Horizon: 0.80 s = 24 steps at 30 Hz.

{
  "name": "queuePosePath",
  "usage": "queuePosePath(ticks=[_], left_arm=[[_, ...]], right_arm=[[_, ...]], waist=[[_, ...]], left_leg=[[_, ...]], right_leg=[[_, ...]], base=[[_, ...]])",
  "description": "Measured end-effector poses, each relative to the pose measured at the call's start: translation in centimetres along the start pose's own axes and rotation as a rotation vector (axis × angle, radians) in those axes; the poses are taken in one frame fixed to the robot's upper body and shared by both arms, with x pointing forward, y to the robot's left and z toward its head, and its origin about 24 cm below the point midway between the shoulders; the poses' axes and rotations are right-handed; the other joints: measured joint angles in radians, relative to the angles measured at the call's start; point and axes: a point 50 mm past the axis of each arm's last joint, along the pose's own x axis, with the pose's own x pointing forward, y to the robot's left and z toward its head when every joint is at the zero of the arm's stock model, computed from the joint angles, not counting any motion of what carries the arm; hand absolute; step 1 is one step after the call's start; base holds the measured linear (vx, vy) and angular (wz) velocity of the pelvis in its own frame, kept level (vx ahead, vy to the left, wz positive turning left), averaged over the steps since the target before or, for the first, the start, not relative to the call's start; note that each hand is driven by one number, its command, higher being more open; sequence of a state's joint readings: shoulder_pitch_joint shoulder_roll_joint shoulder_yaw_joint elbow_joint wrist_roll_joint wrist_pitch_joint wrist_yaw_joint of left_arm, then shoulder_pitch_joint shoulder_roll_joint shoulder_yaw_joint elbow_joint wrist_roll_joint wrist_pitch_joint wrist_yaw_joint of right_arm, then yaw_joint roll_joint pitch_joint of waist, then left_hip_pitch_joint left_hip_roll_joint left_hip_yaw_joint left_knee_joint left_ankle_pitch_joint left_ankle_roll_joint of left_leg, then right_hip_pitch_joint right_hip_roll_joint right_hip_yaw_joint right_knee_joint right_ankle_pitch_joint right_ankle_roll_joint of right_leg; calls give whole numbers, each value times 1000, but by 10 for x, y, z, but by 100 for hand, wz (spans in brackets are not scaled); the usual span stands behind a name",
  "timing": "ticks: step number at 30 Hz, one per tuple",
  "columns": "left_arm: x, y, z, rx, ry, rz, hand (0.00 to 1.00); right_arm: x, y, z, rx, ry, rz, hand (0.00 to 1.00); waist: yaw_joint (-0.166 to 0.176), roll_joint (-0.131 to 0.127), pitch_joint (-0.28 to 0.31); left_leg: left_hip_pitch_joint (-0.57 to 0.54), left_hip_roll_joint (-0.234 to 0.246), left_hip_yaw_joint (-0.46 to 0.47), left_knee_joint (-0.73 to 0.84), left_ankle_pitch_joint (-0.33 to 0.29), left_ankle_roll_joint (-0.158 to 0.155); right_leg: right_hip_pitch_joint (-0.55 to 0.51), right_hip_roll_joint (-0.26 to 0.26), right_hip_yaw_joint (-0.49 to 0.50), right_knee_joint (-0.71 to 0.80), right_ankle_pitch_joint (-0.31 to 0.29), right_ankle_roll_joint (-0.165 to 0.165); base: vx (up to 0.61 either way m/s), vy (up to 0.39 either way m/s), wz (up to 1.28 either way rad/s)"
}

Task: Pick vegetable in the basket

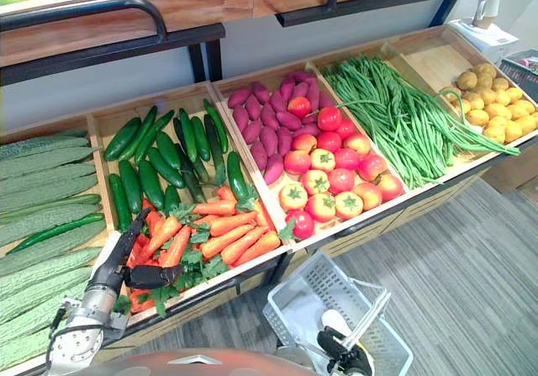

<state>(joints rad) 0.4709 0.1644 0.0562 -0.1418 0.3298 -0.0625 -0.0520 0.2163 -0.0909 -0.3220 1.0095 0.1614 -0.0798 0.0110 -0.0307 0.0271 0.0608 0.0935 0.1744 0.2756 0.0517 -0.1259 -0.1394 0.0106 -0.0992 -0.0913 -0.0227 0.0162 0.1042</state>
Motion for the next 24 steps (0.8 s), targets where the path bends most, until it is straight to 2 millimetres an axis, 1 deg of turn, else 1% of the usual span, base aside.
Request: queuePosePath(ticks=[4, 7, 8, 12, 14, 18, 21, 24], left_arm=[[4, -2, -3, 65, 15, 20, 100], [7, -2, -4, 123, 15, 37, 100], [8, -1, -3, 139, 12, 48, 0], [10, 3, -5, 165, 23, 97, 0], [13, 7, -3, 185, 16, 133, 0], [16, 13, -6, 200, 32, 160, 0], [16, 11, -6, 208, 29, 151, 0], [16, 9, -7, 233, 34, 141, 0]], right_arm=[[0, 8, 2, -11, -17, 21, 0], [0, 11, 5, -27, -29, 27, 0], [0, 12, 6, -35, -35, 32, 0], [0, 15, 7, -57, -43, 37, 0], [0, 15, 8, -74, -46, 38, 0], [0, 15, 8, -76, -47, 37, 0], [0, 15, 8, -75, -46, 37, 0], [0, 15, 7, -75, -43, 35, 0]], waist=[[0, 0, 6], [6, 2, 7], [4, 2, 7], [6, 4, 12], [12, 7, 13], [13, 7, 12], [13, 7, 12], [4, 7, 10]], left_leg=[[-16, 21, 29, 41, -27, -7], [-28, 30, 46, 54, -35, -12], [-33, 33, 50, 56, -36, -13], [-32, 47, 59, 68, -44, -18], [-31, 47, 60, 68, -44, -18], [-29, 47, 60, 68, -44, -18], [-24, 47, 60, 67, -44, -18], [-14, 47, 59, 65, -44, -18]], right_leg=[[-16, 15, 26, 4, 0, 0], [-34, 22, 42, 7, 0, -1], [-42, 25, 44, 9, 0, -1], [-43, 36, 48, 11, 1, -1], [-43, 36, 48, 11, 1, -1], [-41, 36, 47, 12, 1, -1], [-37, 36, 46, 12, 1, -1], [-24, 36, 42, 8, 1, -1]], base=[[-3, -7, -21], [3, -12, -17], [3, -17, -13], [9, -17, -8], [0, 0, 0], [0, 0, 0], [0, 0, 0], [0, 0, 0]])
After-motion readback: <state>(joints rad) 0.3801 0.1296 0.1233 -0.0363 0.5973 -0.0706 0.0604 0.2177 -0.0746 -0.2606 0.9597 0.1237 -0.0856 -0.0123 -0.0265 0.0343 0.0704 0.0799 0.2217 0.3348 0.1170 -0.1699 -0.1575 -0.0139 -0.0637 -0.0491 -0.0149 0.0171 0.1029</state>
